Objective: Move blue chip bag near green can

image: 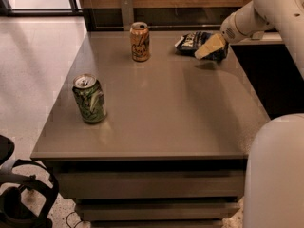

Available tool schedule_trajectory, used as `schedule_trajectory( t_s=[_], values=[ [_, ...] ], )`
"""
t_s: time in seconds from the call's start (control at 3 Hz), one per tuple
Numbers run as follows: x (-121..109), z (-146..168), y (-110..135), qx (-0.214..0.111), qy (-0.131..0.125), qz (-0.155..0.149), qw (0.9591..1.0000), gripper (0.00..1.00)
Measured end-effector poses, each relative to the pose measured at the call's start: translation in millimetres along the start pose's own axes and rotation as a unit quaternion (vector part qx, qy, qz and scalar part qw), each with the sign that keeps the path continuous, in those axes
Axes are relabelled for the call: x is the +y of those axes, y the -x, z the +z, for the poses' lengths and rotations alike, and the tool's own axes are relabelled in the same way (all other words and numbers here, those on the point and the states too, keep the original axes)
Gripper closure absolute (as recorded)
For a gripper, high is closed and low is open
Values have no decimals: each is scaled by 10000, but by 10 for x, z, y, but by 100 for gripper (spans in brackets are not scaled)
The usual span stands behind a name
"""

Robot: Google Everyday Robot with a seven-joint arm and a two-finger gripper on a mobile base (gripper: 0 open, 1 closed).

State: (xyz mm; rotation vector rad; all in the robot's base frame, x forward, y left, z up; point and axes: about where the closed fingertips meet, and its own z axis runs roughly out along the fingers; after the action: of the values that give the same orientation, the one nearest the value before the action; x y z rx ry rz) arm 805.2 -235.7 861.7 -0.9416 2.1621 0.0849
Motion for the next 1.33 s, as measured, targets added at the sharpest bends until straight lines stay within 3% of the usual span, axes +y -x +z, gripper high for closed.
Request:
schedule_trajectory(
  t_s=[0.33, 0.67, 1.33],
  values=[
    [-110, 182, -102, 111, -32, 91, 9999, 0],
    [-103, 371, -140, 130, 95, 79, 9998, 18],
    [-92, 434, -142, 139, 136, 77, 9998, 64]
  ],
)
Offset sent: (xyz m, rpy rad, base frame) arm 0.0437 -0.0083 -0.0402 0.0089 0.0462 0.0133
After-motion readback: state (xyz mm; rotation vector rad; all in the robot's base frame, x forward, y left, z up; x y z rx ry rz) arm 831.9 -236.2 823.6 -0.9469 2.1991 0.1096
